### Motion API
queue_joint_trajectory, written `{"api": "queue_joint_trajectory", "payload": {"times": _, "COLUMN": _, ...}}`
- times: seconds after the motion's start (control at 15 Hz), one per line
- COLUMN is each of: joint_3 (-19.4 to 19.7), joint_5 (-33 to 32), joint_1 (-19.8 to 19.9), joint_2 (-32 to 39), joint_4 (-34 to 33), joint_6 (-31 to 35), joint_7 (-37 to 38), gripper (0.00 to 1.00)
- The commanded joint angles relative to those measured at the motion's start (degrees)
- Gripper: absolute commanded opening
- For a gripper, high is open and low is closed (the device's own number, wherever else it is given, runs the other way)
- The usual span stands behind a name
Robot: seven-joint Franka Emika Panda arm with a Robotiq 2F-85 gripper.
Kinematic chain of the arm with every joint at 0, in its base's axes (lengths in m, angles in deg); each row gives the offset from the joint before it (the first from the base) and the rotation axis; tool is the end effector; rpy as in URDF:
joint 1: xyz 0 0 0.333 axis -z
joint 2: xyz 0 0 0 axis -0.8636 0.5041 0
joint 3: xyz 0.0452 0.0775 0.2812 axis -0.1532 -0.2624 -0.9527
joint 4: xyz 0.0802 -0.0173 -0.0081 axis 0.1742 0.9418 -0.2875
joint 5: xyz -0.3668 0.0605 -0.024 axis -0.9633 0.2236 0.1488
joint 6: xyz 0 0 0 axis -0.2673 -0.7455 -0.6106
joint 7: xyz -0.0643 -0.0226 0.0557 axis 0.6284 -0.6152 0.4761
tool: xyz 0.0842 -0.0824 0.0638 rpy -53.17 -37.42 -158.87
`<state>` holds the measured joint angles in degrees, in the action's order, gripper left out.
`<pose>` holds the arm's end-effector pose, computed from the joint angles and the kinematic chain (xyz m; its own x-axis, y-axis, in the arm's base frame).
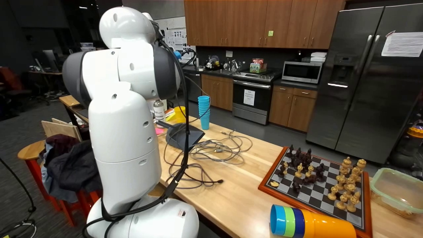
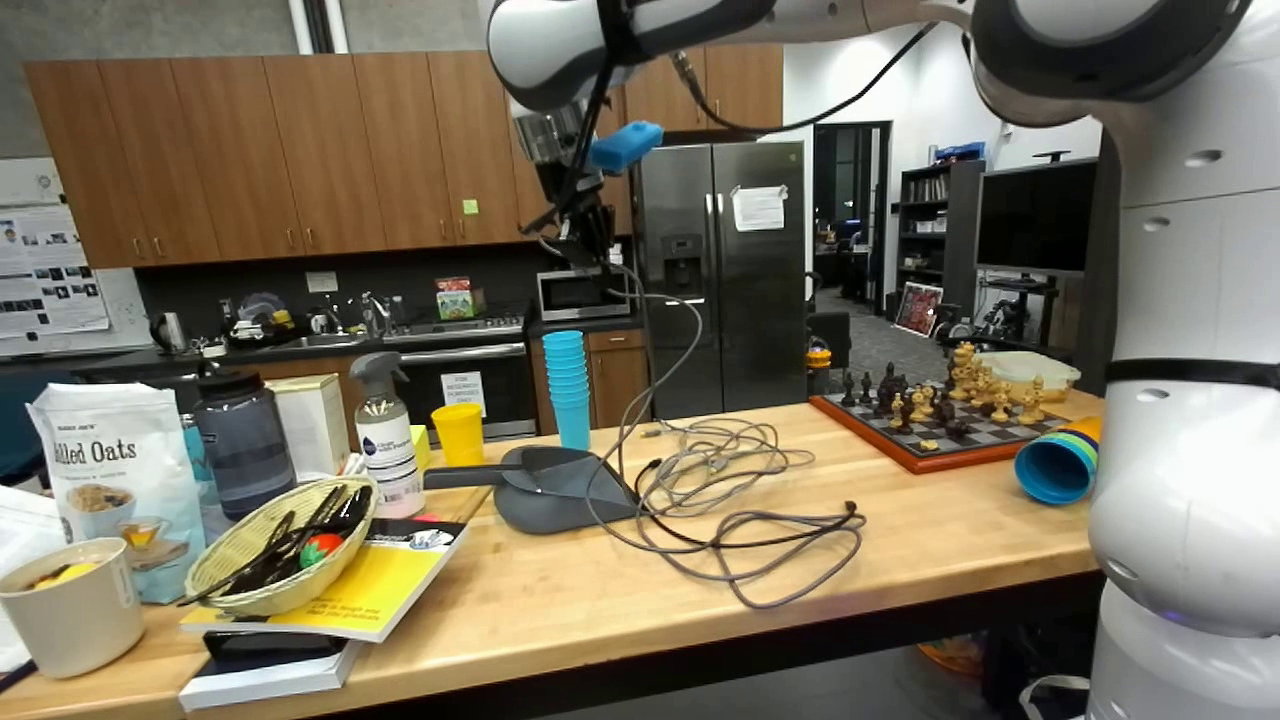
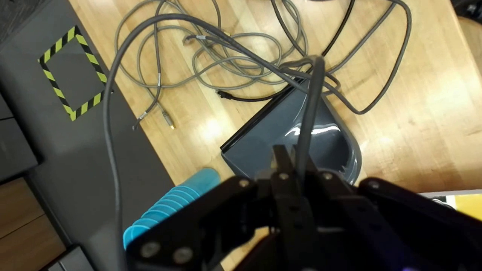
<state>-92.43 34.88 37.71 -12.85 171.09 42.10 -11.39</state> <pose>0.4427 0.3429 0.5866 0.6177 0.7859 -0.0280 0.7516 -0.5796 0.3150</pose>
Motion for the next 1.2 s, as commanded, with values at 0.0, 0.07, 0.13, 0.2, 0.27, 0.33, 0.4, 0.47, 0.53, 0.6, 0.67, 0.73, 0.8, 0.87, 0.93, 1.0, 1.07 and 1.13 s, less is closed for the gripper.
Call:
{"api": "queue_joint_trajectory", "payload": {"times": 0.0, "joint_3": 0.9, "joint_5": -1.1, "joint_1": -0.1, "joint_2": 3.7, "joint_4": -3.3, "joint_6": -1.2, "joint_7": 1.1, "gripper": 0.02}}
{"api": "queue_joint_trajectory", "payload": {"times": 0.07, "joint_3": 1.2, "joint_5": -1.1, "joint_1": -0.1, "joint_2": 4.5, "joint_4": -3.6, "joint_6": -1.2, "joint_7": 1.2, "gripper": 0.02}}
{"api": "queue_joint_trajectory", "payload": {"times": 0.13, "joint_3": 1.6, "joint_5": -0.9, "joint_1": 0.0, "joint_2": 5.5, "joint_4": -3.9, "joint_6": -1.4, "joint_7": 1.2, "gripper": 0.02}}
{"api": "queue_joint_trajectory", "payload": {"times": 0.2, "joint_3": 2.0, "joint_5": -0.8, "joint_1": 0.1, "joint_2": 6.5, "joint_4": -4.2, "joint_6": -1.3, "joint_7": 1.2, "gripper": 0.02}}
{"api": "queue_joint_trajectory", "payload": {"times": 0.27, "joint_3": 2.5, "joint_5": -0.5, "joint_1": 0.2, "joint_2": 7.4, "joint_4": -4.5, "joint_6": -1.6, "joint_7": 0.8, "gripper": 0.02}}
{"api": "queue_joint_trajectory", "payload": {"times": 0.33, "joint_3": 3.0, "joint_5": -0.1, "joint_1": 0.3, "joint_2": 8.4, "joint_4": -4.8, "joint_6": -1.6, "joint_7": 0.6, "gripper": 0.02}}
{"api": "queue_joint_trajectory", "payload": {"times": 0.4, "joint_3": 3.4, "joint_5": 0.0, "joint_1": 0.4, "joint_2": 9.5, "joint_4": -4.9, "joint_6": -1.7, "joint_7": 0.4, "gripper": 0.02}}
{"api": "queue_joint_trajectory", "payload": {"times": 0.47, "joint_3": 3.9, "joint_5": -0.1, "joint_1": 0.5, "joint_2": 10.6, "joint_4": -4.7, "joint_6": -1.8, "joint_7": 0.5, "gripper": 0.02}}
{"api": "queue_joint_trajectory", "payload": {"times": 0.53, "joint_3": 4.3, "joint_5": 0.2, "joint_1": 0.5, "joint_2": 11.6, "joint_4": -4.7, "joint_6": -1.9, "joint_7": 0.4, "gripper": 0.02}}
{"api": "queue_joint_trajectory", "payload": {"times": 0.6, "joint_3": 4.6, "joint_5": 0.6, "joint_1": 0.6, "joint_2": 12.5, "joint_4": -4.0, "joint_6": -1.8, "joint_7": 0.1, "gripper": 0.02}}
{"api": "queue_joint_trajectory", "payload": {"times": 0.67, "joint_3": 4.9, "joint_5": 0.4, "joint_1": 0.6, "joint_2": 13.4, "joint_4": -3.4, "joint_6": -1.7, "joint_7": 0.2, "gripper": 0.02}}
{"api": "queue_joint_trajectory", "payload": {"times": 0.73, "joint_3": 5.2, "joint_5": 0.3, "joint_1": 0.5, "joint_2": 14.4, "joint_4": -3.3, "joint_6": -1.8, "joint_7": 0.2, "gripper": 0.02}}
{"api": "queue_joint_trajectory", "payload": {"times": 0.8, "joint_3": 5.5, "joint_5": 0.4, "joint_1": 0.6, "joint_2": 15.1, "joint_4": -2.2, "joint_6": -1.6, "joint_7": 0.1, "gripper": 0.02}}
{"api": "queue_joint_trajectory", "payload": {"times": 0.87, "joint_3": 5.7, "joint_5": 0.6, "joint_1": 0.6, "joint_2": 15.7, "joint_4": -1.6, "joint_6": -1.5, "joint_7": -0.1, "gripper": 0.02}}
{"api": "queue_joint_trajectory", "payload": {"times": 0.93, "joint_3": 5.7, "joint_5": 1.0, "joint_1": 0.7, "joint_2": 16.3, "joint_4": -0.9, "joint_6": -1.3, "joint_7": -0.5, "gripper": 0.02}}
{"api": "queue_joint_trajectory", "payload": {"times": 1.0, "joint_3": 5.7, "joint_5": 1.3, "joint_1": 0.8, "joint_2": 16.7, "joint_4": -0.1, "joint_6": -1.0, "joint_7": -0.9, "gripper": 0.02}}
{"api": "queue_joint_trajectory", "payload": {"times": 1.07, "joint_3": 5.6, "joint_5": 1.7, "joint_1": 0.8, "joint_2": 17.2, "joint_4": 0.3, "joint_6": -0.9, "joint_7": -1.3, "gripper": 0.02}}
{"api": "queue_joint_trajectory", "payload": {"times": 1.13, "joint_3": 5.4, "joint_5": 2.2, "joint_1": 0.9, "joint_2": 17.2, "joint_4": 1.4, "joint_6": -0.4, "joint_7": -1.8, "gripper": 0.02}}
